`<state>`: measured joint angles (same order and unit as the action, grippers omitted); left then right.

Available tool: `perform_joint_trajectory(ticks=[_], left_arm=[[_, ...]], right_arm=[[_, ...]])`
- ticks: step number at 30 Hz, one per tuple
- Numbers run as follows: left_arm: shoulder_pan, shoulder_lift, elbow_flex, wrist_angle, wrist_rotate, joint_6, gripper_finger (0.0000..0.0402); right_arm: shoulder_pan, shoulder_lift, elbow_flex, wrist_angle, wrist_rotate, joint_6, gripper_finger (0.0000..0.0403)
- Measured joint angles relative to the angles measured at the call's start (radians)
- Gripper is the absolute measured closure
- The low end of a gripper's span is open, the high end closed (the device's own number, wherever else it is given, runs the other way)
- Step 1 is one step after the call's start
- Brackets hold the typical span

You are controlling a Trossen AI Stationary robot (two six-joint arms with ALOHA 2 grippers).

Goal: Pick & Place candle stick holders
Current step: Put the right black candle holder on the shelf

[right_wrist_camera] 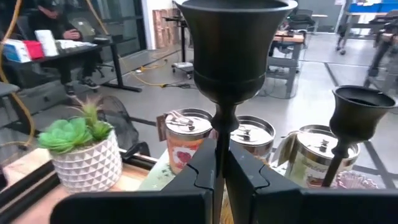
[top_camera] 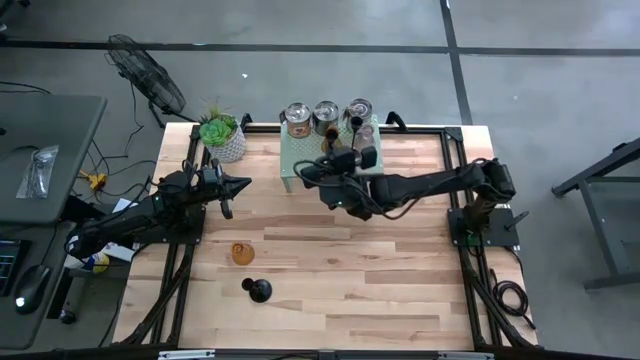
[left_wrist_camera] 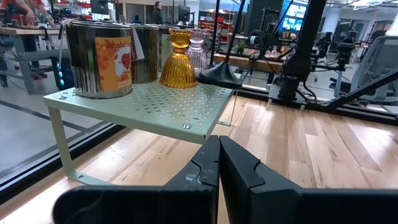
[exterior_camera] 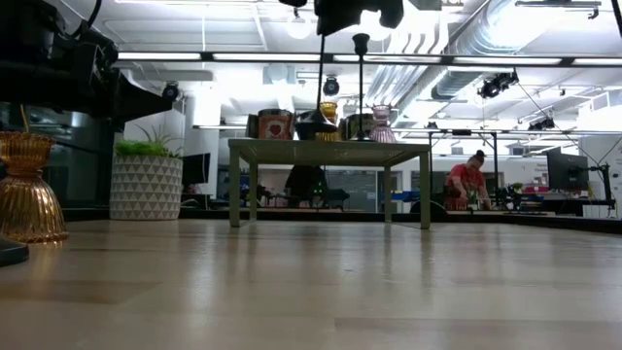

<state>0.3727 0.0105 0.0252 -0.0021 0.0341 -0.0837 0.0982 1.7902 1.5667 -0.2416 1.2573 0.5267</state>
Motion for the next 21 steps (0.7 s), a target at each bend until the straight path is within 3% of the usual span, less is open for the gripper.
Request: perform_joint_trajectory(ticks=[21], left_arm=[[0.000, 0.000, 0.000, 0.000, 0.000, 0.000, 0.0402]], right_arm=[[-0.072, 0.001, 0.001, -0.068, -0.061, 0.076, 0.0398]])
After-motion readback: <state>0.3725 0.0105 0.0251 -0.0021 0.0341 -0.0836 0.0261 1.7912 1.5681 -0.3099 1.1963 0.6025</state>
